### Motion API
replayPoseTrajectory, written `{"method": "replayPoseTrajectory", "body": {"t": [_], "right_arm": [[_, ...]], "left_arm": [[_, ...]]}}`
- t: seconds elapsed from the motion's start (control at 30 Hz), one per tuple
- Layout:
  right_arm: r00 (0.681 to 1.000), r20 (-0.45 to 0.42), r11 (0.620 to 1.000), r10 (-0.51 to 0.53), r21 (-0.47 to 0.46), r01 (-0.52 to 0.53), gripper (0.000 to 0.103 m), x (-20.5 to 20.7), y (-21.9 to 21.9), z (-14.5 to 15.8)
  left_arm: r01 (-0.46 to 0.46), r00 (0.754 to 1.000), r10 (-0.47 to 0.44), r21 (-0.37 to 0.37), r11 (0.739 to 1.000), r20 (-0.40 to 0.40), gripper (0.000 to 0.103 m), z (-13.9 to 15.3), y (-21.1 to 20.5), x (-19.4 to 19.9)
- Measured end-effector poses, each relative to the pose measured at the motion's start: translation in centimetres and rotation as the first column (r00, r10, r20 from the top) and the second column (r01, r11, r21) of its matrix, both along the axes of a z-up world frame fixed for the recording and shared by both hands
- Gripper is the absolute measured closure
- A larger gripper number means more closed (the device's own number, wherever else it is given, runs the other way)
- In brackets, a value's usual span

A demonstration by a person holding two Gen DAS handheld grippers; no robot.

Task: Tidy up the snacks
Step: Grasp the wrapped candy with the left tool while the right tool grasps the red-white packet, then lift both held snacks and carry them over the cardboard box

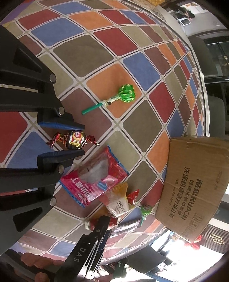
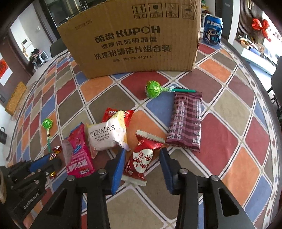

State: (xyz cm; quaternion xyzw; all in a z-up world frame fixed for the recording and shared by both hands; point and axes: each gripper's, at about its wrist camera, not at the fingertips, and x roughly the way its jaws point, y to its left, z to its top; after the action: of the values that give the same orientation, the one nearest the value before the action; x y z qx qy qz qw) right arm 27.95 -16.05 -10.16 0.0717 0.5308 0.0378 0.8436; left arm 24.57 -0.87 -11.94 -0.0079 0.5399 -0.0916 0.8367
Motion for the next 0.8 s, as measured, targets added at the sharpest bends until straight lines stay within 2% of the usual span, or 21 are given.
{"method": "replayPoseTrajectory", "body": {"t": [0.03,0.07,0.33,0.8], "right_arm": [[1.000,0.001,1.000,0.001,-0.008,-0.001,0.077,0.0,0.1,0.0],[1.000,0.002,1.000,0.003,-0.010,-0.003,0.080,0.0,0.0,0.0],[1.000,0.016,1.000,0.003,-0.010,-0.003,0.081,-0.6,-0.2,0.4],[0.995,0.100,0.999,0.017,0.037,-0.020,0.081,-2.5,-0.6,3.9]], "left_arm": [[0.001,1.000,-0.001,0.001,1.000,0.001,0.082,0.0,-0.1,0.0],[0.003,1.000,-0.003,0.001,1.000,0.004,0.082,0.0,-0.1,0.0],[0.002,1.000,-0.002,-0.010,1.000,0.029,0.082,0.8,-0.3,-0.4],[0.032,0.990,-0.025,-0.048,0.998,0.136,0.082,5.5,-1.3,-1.7]]}}
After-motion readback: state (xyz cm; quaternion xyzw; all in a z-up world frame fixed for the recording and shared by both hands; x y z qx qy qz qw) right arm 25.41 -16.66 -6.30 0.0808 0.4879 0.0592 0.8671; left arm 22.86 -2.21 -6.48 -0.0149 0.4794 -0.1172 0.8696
